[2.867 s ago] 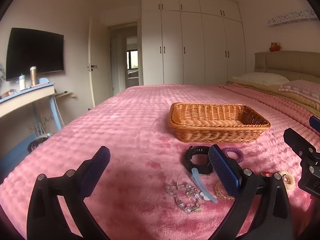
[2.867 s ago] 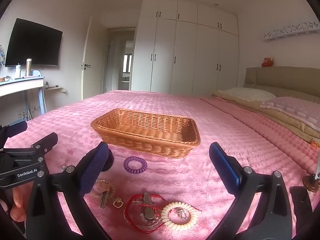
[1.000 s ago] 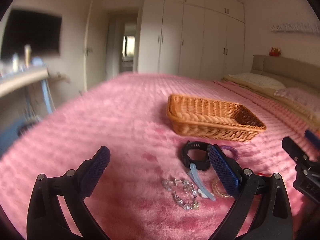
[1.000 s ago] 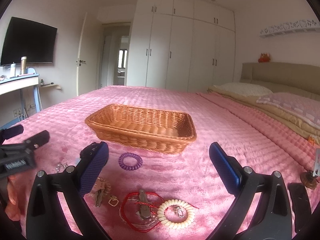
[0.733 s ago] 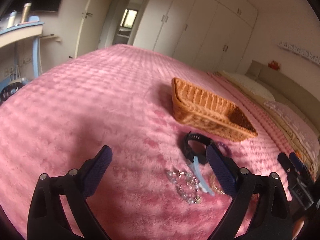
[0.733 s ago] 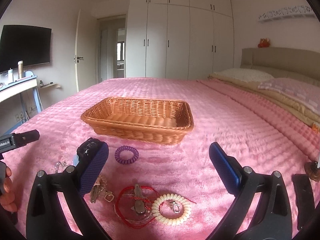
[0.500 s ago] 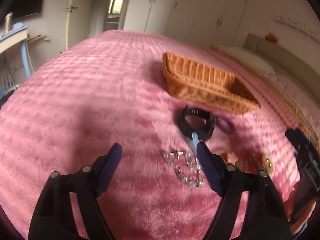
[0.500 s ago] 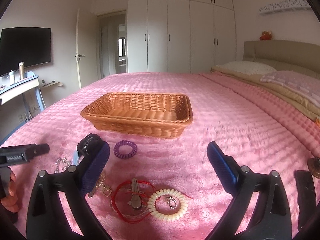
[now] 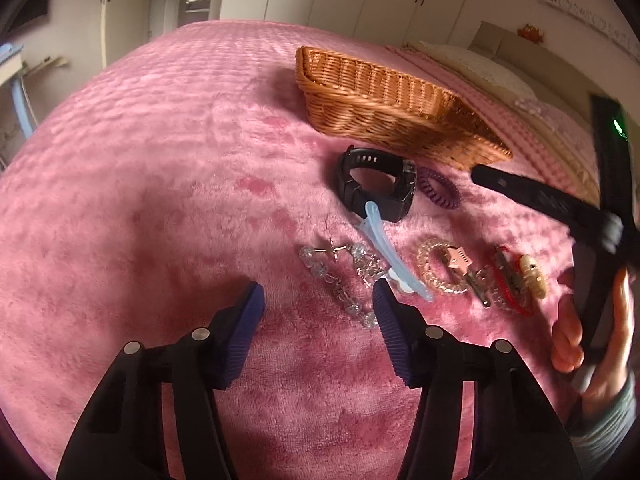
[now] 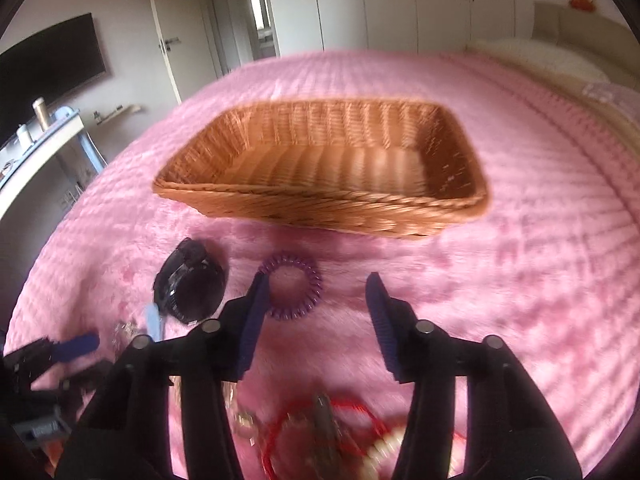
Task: Organize jewelry
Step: 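Grasp the crystal bead jewelry with the left tool while the right tool grasps the purple coil hair tie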
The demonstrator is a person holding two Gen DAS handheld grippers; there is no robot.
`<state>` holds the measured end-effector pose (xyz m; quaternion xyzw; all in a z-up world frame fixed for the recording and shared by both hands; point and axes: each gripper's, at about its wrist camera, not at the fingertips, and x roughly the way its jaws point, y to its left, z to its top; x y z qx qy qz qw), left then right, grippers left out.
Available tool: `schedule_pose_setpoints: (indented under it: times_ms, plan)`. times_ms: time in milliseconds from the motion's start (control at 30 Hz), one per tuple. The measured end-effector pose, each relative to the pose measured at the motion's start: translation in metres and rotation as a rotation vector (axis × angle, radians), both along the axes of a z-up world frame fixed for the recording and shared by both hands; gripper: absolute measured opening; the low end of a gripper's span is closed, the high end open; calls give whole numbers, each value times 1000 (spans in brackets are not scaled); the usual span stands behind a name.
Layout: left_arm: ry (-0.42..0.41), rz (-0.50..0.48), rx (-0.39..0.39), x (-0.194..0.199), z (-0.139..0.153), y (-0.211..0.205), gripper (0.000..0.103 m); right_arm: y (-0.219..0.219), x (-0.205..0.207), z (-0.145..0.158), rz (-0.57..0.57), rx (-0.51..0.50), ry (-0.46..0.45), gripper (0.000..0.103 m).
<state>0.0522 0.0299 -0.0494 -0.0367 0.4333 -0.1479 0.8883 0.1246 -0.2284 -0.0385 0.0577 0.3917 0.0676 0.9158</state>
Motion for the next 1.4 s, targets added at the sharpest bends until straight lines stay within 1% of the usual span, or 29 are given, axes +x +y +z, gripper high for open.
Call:
schedule_pose_setpoints:
  times_ms: [100, 167, 233, 300, 333, 367, 400, 467, 500, 533, 600, 667, 700, 800, 867, 933, 1067, 1233, 1333, 1400]
  plan:
    - [-16, 19, 113, 3, -3, -15, 54, 9, 13, -12, 7, -34, 46, 40]
    - [-25, 28, 165, 5, -4, -21, 54, 11, 21, -19, 6, -72, 73, 38]
    - [-31, 29, 190, 6, -5, -24, 54, 16, 26, -24, 6, -97, 91, 38]
    - [-34, 34, 190, 6, -5, -22, 49, 18, 33, -31, 8, -115, 117, 38]
    - [-34, 38, 186, 6, -5, -21, 44, 18, 35, -32, 11, -120, 119, 37]
    - [-35, 42, 181, 7, -5, -20, 40, 19, 35, -32, 17, -127, 116, 32]
    - [-38, 44, 180, 7, -4, -18, 37, 21, 34, -32, 34, -138, 116, 23]
    - [-45, 43, 177, 5, -4, -18, 21, 26, 33, -32, 46, -165, 109, 16]
    - [-47, 39, 173, 5, -4, -17, 16, 29, 31, -31, 56, -179, 101, 11]
    - [-50, 38, 171, 4, -4, -17, 10, 31, 29, -31, 60, -184, 94, 11]
    - [-53, 33, 157, 4, -3, -16, 9, 31, 26, -30, 67, -173, 84, 10]
    - [-60, 23, 128, 3, -1, -13, 9, 27, 22, -26, 71, -141, 72, 10]
    - [-67, 9, 104, 2, 1, -11, 9, 25, 20, -24, 77, -117, 60, 10]
    - [-93, -23, 51, -3, 7, -8, 9, 20, 9, -17, 72, -90, 41, 9]
    - [-112, -45, 5, -6, 12, -4, 9, 17, -1, -12, 77, -63, 26, 9]
    - [-132, -73, -58, -9, 20, 1, 9, 14, -13, -4, 77, -46, 9, 9]
    - [-179, -112, -139, -17, 36, 9, 8, 10, -30, 10, 84, -34, -24, 9]
    - [-249, -150, -193, -27, 64, 8, 8, 2, -45, 38, 92, -32, -73, 9]
    - [-280, -171, -197, -29, 85, 2, 8, -4, -47, 61, 93, -33, -109, 9]
    - [-309, -185, -185, -25, 104, -6, 8, -8, -44, 74, 89, -36, -129, 9]
